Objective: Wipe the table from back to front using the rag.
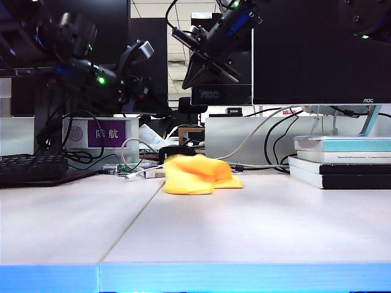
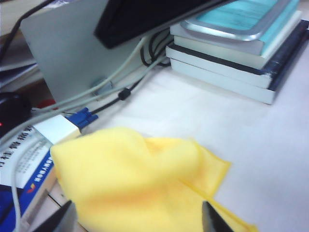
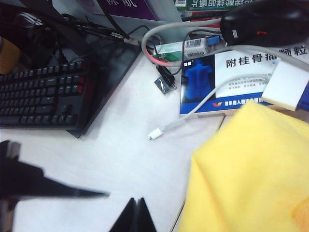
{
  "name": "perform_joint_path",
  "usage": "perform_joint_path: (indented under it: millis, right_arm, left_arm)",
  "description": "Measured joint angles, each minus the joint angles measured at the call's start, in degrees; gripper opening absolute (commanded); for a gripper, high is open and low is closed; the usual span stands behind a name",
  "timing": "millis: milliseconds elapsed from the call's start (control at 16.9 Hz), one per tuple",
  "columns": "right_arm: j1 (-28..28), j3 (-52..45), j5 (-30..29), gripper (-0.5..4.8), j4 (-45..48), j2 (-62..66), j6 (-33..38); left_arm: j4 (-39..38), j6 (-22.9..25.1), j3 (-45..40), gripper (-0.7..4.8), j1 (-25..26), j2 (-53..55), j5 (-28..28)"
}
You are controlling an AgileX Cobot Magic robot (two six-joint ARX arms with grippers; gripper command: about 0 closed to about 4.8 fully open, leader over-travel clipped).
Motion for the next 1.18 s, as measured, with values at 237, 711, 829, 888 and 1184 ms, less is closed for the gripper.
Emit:
perform_joint_path:
  millis: [237, 711, 829, 888, 1184]
  right_arm:
    - [-0.02, 0.0, -1.51, -0.01, -4.98, -4.72, -9.55]
    - [0.02, 0.02, -0.28, -0.01, -8.41, -19.41, -14.58]
    - [0.11, 0.02, -0.26, -0.01, -10.47, -23.04, -14.84]
    - [0.35, 0.02, -0.15, 0.0, -12.04, -24.46, -14.86]
    - [2.4, 0.02, -0.26, -0.01, -19.15, -34.27, -15.67]
  left_arm:
    - [0.42, -11.45, 0.0, -0.06, -0.52, -6.88, 1.09]
    - [-21.14, -12.63, -0.02, -0.06, -0.61, -32.52, -5.22]
    - [-24.46, -15.85, 0.02, -0.06, -0.66, -41.22, -10.84]
    - [-26.75, -16.35, 0.02, -0.06, -0.61, -44.92, -12.68]
    - [-51.78, -16.13, 0.15, -0.06, -0.66, -71.1, -24.33]
